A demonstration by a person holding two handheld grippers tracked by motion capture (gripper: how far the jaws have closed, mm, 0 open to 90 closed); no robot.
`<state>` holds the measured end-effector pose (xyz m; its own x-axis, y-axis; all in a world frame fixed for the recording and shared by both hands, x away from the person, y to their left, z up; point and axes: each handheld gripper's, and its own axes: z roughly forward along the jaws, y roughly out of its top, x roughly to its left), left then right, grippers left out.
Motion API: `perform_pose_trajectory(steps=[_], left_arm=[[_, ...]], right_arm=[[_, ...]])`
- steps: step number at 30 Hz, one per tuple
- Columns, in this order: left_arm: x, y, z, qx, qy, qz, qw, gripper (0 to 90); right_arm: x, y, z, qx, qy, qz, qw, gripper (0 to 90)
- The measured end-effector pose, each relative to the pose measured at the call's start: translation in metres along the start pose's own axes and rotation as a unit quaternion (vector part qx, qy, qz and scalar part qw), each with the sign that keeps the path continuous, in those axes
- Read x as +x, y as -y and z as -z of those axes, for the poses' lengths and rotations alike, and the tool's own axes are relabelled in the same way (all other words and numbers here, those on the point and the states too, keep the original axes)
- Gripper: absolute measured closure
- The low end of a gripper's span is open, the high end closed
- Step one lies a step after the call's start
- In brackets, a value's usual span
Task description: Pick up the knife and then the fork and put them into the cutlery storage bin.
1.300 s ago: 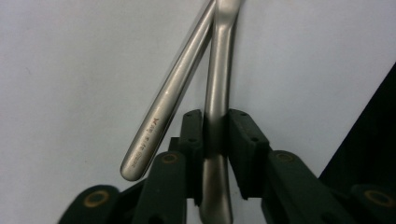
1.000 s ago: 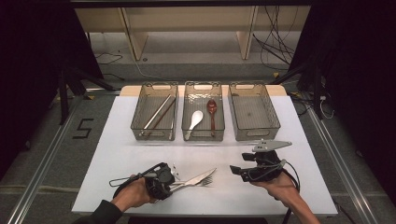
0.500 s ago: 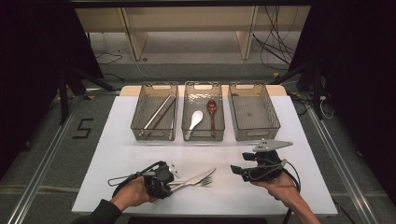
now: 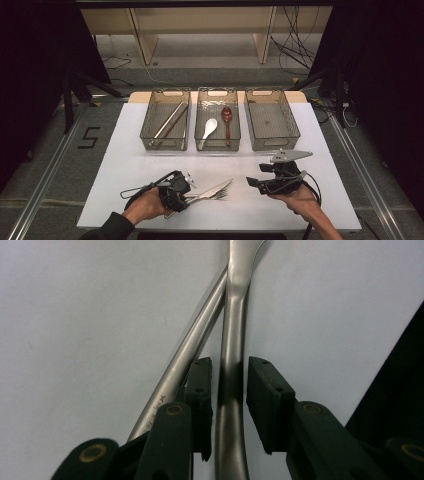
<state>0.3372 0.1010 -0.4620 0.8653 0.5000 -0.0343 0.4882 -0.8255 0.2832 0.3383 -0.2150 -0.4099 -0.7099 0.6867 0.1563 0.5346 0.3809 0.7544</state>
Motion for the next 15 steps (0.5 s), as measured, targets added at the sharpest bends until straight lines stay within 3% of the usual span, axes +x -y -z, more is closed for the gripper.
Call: perform_pose_trajectory(steps=[3,15], left_arm=[[0.001,-0.003,-0.001,-0.006,-0.002,0.005,1.0000,71.9],[-0.001,-0.015,-0.004,0.009,-0.002,-0.017,0.9998,76.4]], right_arm=[[0.000,0.000,0.000,-0.001,0.000,0.000,1.0000,32.1],[0.000,0.000,0.000,0.001,-0.001,0.001,1.0000,32.0]])
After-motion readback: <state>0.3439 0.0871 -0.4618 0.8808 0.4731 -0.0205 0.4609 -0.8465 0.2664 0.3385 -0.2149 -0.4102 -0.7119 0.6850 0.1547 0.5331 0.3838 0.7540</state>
